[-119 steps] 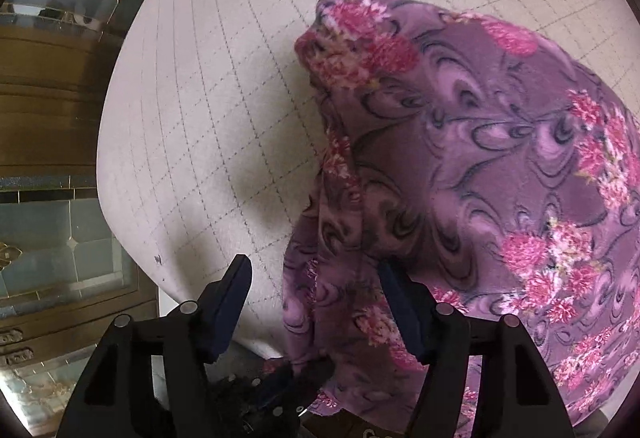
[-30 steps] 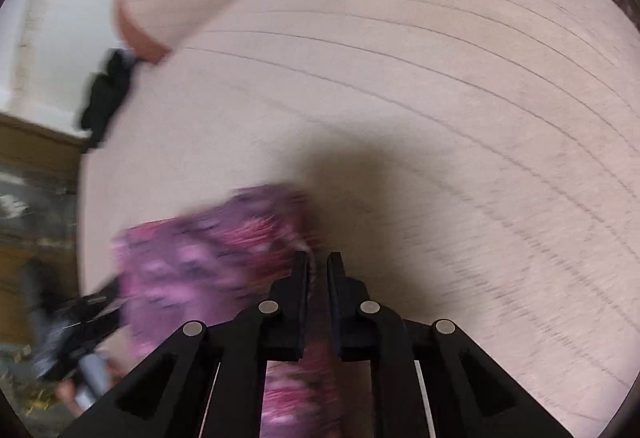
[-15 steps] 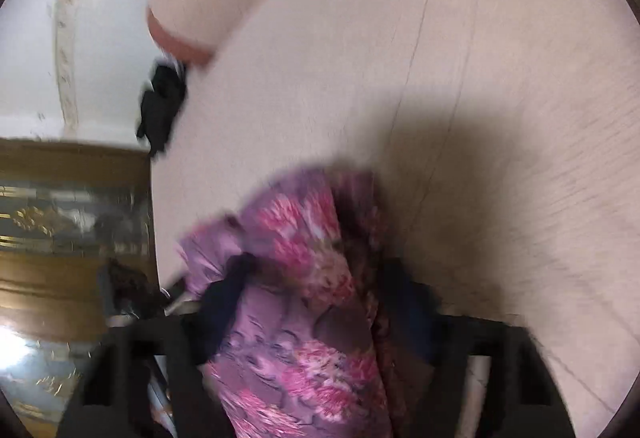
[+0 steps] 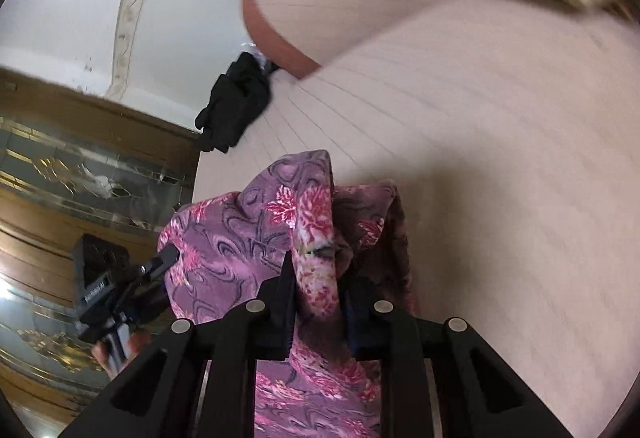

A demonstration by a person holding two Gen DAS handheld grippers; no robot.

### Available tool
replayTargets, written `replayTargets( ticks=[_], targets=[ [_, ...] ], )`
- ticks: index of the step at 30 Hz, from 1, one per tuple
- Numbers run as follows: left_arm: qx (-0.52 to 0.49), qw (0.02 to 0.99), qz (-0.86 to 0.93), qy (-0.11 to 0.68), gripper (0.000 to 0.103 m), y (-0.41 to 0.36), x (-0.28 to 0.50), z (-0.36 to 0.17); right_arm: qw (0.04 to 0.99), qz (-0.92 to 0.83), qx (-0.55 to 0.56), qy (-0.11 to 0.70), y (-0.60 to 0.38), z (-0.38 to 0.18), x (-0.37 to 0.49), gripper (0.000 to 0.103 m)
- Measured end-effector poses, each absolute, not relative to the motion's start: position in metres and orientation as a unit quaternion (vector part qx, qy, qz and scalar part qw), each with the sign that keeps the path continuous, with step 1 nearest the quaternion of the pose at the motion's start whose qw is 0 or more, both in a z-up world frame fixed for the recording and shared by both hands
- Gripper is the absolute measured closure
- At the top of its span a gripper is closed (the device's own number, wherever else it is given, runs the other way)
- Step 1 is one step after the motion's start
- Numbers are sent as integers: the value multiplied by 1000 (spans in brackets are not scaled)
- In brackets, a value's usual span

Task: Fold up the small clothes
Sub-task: 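Pinch the folded bundle with the left tool and press it flat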

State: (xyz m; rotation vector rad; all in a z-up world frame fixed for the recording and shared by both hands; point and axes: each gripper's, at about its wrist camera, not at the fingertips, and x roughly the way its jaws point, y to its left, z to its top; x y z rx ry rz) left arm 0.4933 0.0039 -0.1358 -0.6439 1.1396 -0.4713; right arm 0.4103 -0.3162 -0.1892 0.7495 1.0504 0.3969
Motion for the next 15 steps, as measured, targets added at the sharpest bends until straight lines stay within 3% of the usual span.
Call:
replayTargets(
  ticks=[4, 5, 8, 11, 15],
  targets=[
    [-255, 767, -139, 572, 62, 16, 500, -188, 778, 133, 304, 534, -294, -253, 448, 65],
    [-252, 762, -141, 580, 59, 19, 492, -193, 769, 118, 302, 551, -291, -267, 449, 54],
    [-251, 761, -158, 577, 38, 27, 447, -185, 766, 121, 338, 533, -300, -262, 420, 44],
    [-238, 755, -171, 586, 32, 25, 398, -174, 769, 117, 362, 514, -303, -232, 364, 22],
    [-231, 752, -165, 595, 31, 20, 336, -192, 768, 136, 367, 507, -293, -228, 282, 21]
  ],
)
